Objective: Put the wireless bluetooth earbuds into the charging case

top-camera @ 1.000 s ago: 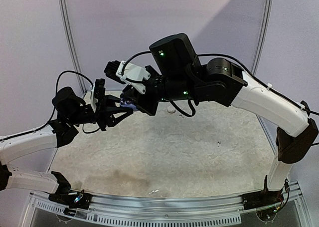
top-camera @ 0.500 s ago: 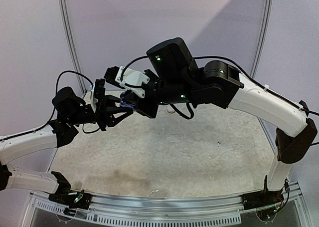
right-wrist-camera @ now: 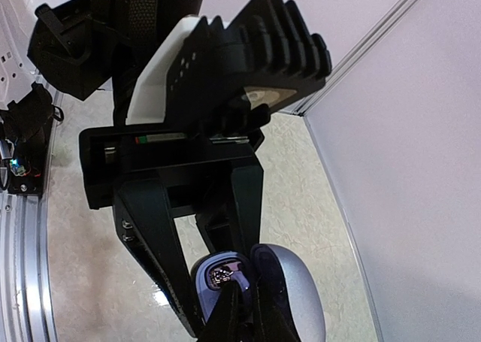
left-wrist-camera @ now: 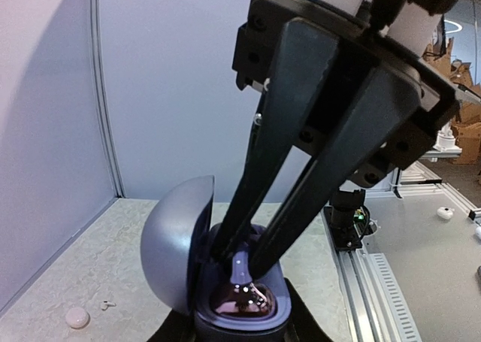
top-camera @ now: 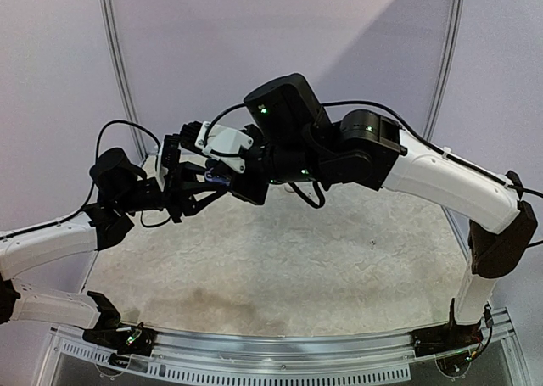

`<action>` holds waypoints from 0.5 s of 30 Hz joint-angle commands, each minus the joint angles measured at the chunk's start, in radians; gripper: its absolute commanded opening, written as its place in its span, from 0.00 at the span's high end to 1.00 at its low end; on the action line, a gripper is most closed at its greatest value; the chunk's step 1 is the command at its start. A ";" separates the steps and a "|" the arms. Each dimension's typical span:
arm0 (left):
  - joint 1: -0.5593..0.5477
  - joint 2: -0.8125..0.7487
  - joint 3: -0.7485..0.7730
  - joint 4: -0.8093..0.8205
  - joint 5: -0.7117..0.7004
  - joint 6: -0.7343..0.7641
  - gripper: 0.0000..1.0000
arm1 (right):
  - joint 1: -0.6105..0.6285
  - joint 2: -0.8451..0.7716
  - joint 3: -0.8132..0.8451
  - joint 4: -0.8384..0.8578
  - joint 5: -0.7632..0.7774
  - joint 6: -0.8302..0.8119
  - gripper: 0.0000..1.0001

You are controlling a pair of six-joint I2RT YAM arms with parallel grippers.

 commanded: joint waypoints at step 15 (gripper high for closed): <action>-0.008 0.003 0.013 0.010 -0.016 0.014 1.00 | 0.001 -0.049 -0.023 0.031 -0.010 0.048 0.75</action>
